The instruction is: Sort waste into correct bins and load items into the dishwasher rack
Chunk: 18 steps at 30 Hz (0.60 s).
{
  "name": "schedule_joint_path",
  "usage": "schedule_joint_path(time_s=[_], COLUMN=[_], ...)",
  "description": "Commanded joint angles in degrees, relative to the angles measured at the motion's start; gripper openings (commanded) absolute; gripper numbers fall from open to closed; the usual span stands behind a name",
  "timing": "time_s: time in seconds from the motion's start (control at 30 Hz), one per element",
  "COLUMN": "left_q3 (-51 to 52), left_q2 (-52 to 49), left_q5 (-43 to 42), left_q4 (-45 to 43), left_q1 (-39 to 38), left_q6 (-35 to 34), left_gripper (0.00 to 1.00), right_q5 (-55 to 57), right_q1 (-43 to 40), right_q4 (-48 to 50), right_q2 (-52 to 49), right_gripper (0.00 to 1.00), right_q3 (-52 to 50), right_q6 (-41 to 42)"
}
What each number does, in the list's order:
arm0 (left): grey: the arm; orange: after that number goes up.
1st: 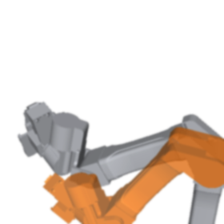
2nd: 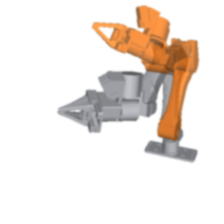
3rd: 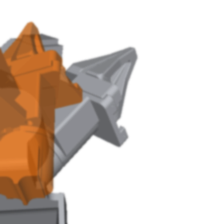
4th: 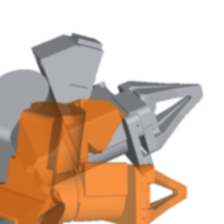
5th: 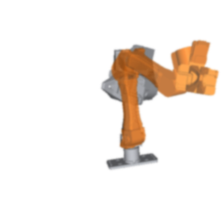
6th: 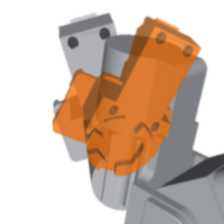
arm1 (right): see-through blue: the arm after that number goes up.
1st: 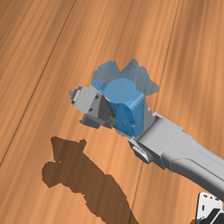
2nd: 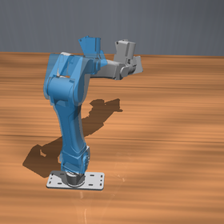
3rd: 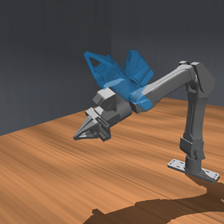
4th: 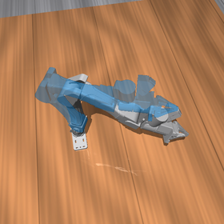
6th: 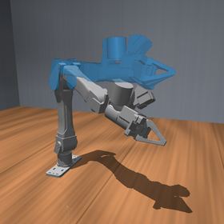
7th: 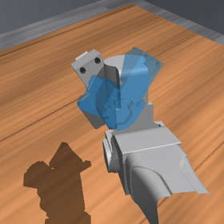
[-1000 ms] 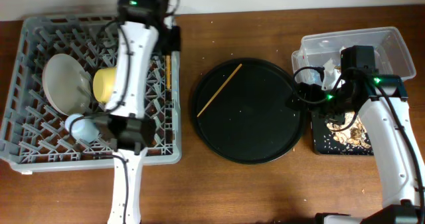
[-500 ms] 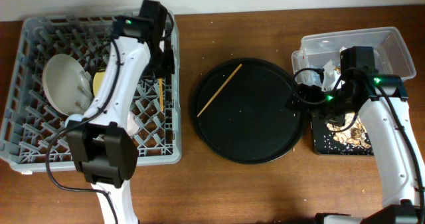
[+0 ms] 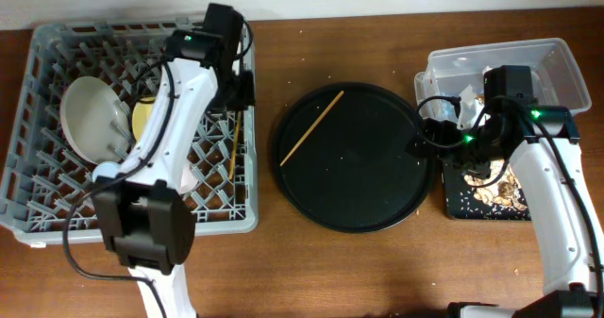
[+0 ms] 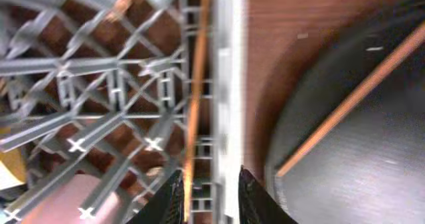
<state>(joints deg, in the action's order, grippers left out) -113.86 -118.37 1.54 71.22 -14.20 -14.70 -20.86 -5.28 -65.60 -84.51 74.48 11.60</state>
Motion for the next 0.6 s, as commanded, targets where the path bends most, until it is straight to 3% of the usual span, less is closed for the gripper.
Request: schedule_joint_path(time_s=[0.0,0.2,0.57], left_q3=[0.5,5.9,5.9], left_q2=[1.0,-5.6,-18.4], left_q5=[-5.4,-4.8,-2.6], left_q4=[-3.0,-18.2,-23.3], left_q1=[-5.1,-15.0,-16.1], left_q6=[0.6,23.4,24.7], left_gripper=[0.23,0.29,0.29], right_q5=[0.6,0.6,0.5], right_q1=[-0.4,-0.4,-0.4], right_q4=[0.0,1.1,1.0], right_q2=[0.0,0.0,0.0], right_gripper=[0.99,0.99,0.98], right_q3=[0.4,0.4,0.4], right_q6=[-0.4,-0.4,-0.4])
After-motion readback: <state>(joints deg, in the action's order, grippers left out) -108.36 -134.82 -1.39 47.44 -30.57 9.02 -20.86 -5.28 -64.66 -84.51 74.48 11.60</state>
